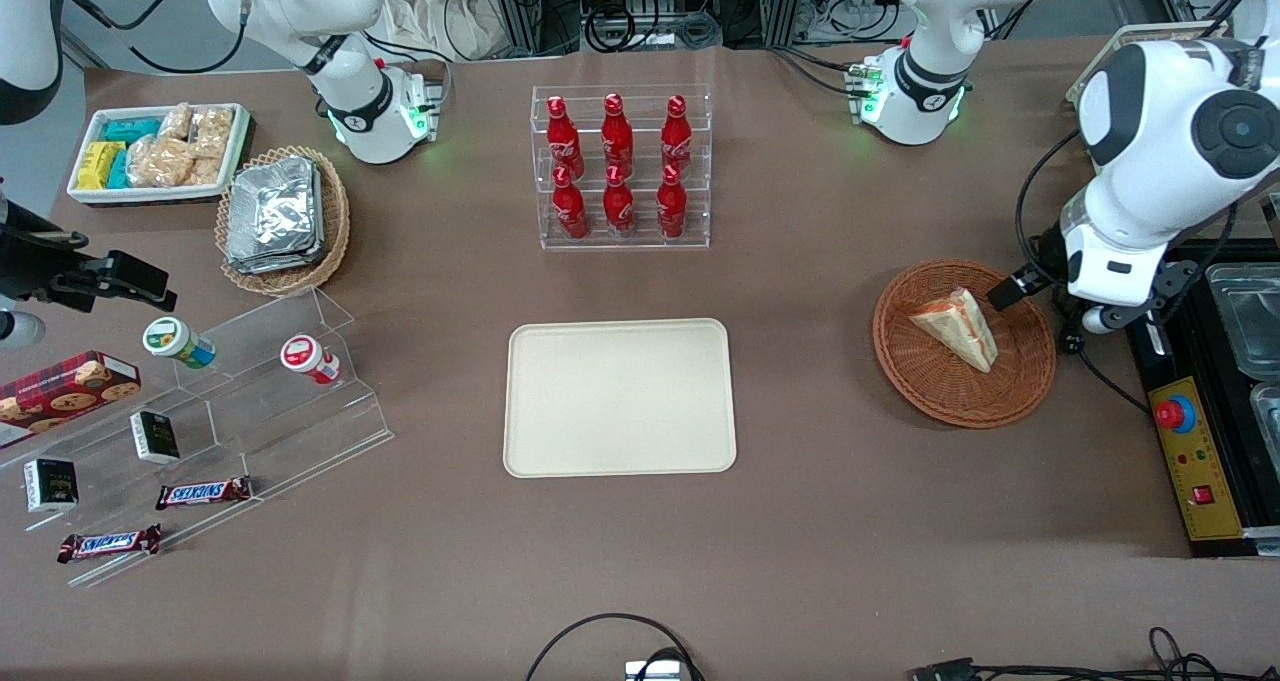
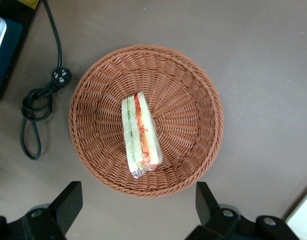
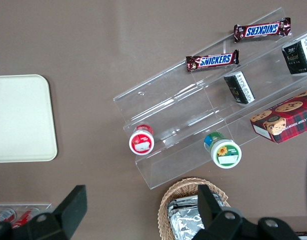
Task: Place sandwich from basket to tray
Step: 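Move the left gripper over the wrapped sandwich in the wicker basket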
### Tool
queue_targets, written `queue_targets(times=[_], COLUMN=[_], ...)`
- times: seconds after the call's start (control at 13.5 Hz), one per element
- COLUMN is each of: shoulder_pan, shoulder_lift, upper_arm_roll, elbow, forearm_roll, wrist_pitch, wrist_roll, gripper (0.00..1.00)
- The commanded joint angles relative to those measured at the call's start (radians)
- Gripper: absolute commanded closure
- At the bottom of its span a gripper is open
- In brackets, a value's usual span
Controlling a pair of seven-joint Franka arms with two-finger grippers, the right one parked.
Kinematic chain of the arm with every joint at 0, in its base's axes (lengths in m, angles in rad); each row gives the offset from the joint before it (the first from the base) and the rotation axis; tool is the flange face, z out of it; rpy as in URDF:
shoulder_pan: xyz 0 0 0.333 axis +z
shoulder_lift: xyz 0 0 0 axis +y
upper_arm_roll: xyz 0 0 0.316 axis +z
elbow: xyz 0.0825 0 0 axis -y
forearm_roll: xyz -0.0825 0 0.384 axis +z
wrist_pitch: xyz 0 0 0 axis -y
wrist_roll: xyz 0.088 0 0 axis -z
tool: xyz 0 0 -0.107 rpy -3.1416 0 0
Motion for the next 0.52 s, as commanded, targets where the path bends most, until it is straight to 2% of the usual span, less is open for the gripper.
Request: queue_targets(times=[0.0,0.45], shoulder_pan=[0.006,0.023], shoulder_lift=[-0.05,-0.007], upper_arm_roll=[-0.002,0.002], elbow=[-0.105,-0.246], forearm_roll=[0.0,-0.001], wrist_pitch=[0.085,0.328], wrist_roll=[-0.041,-0.139], gripper=[0.0,0.0])
